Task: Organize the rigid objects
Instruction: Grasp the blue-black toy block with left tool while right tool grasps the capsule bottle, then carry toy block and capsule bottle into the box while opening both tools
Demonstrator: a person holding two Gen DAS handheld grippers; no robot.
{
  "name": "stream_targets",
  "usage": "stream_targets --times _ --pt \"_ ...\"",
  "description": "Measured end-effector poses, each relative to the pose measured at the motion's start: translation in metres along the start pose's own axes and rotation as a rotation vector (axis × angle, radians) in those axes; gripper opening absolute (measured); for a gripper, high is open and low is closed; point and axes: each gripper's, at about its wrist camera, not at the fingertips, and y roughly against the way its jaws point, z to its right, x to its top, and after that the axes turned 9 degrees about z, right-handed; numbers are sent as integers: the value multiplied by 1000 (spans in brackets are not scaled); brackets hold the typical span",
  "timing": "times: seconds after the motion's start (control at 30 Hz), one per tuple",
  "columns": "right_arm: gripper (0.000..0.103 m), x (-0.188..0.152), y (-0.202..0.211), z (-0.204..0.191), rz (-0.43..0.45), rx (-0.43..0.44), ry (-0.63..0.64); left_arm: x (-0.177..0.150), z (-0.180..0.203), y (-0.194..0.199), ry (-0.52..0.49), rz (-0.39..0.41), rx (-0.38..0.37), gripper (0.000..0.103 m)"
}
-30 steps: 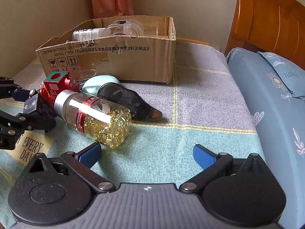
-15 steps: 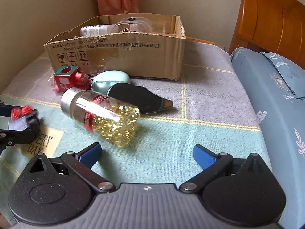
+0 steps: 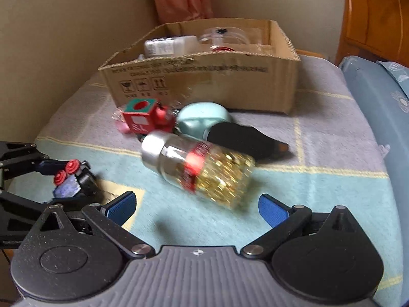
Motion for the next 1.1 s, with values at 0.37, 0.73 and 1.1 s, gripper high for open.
stream_targets --times 0.37,0.73,1.1 --pt "103 21 -25 -18 -10 -18 -21 -6 -26 3 70 5 54 50" --pt "96 20 -30 -33 -41 -93 84 -1 -28 3 87 -27 50 50" --pt "96 25 3 -17 -38 -18 171 17 -22 16 90 -38 30 50"
